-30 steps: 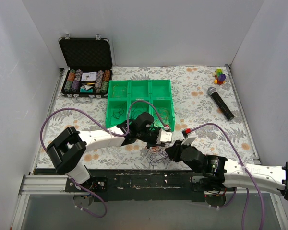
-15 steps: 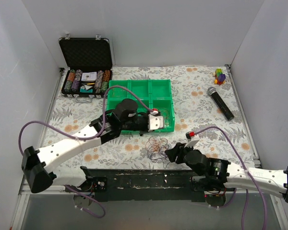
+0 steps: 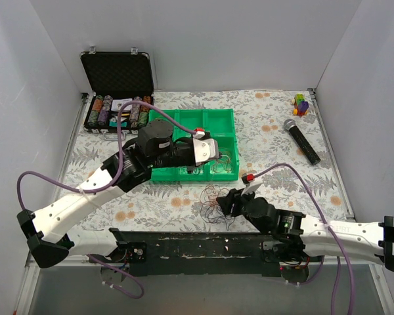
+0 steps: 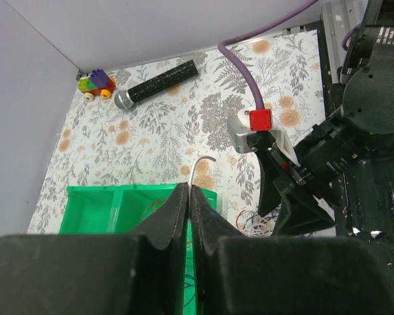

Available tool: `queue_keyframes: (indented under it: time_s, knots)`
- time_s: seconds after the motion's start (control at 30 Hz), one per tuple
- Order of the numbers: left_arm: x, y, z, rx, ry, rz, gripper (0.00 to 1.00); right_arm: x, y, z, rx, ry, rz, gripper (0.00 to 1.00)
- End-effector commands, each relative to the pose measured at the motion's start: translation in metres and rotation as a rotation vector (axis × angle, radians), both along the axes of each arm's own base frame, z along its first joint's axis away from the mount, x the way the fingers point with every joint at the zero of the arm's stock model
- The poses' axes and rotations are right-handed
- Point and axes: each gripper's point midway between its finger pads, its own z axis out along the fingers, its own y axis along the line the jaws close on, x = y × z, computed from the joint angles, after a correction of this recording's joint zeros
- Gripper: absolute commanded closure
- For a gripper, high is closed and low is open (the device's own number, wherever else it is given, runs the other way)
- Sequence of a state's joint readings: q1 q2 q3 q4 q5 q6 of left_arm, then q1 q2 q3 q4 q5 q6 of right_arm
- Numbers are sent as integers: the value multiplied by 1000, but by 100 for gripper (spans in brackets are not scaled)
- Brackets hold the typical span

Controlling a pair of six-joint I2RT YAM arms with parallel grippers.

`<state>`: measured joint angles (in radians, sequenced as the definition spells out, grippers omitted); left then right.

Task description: Untangle the cables

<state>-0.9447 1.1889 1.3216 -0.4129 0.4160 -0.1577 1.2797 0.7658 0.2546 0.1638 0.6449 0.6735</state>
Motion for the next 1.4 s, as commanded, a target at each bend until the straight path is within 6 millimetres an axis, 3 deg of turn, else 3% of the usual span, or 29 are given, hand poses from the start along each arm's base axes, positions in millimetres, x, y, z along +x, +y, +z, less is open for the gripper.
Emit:
queue_keyframes:
  time_s: [0.0, 0.1, 0.47, 0.6, 0.8, 1.0, 1.37]
  knots:
    - [-11, 7, 29, -48, 29, -8, 100, 10, 22, 49, 93, -117, 22, 41]
    - [-11, 8, 43, -71, 31, 3, 100, 11, 31, 49, 86, -123, 46, 41]
    - [-25, 13, 98, -123, 64, -28, 100, 15, 53, -2, -1, -34, 67, 47]
    - [-26, 17, 134, -176, 26, -21, 100, 8, 45, -20, -14, 15, 67, 50]
    - [-11, 26, 188, -267, -141, 52, 100, -2, 17, -48, -47, 88, 35, 52]
    - [13, 57, 270, -523, -432, 247, 100, -14, -2, -72, -63, 185, 5, 52]
    - [14, 98, 368, -797, -790, 423, 99, -22, -13, -85, -98, 233, -6, 52]
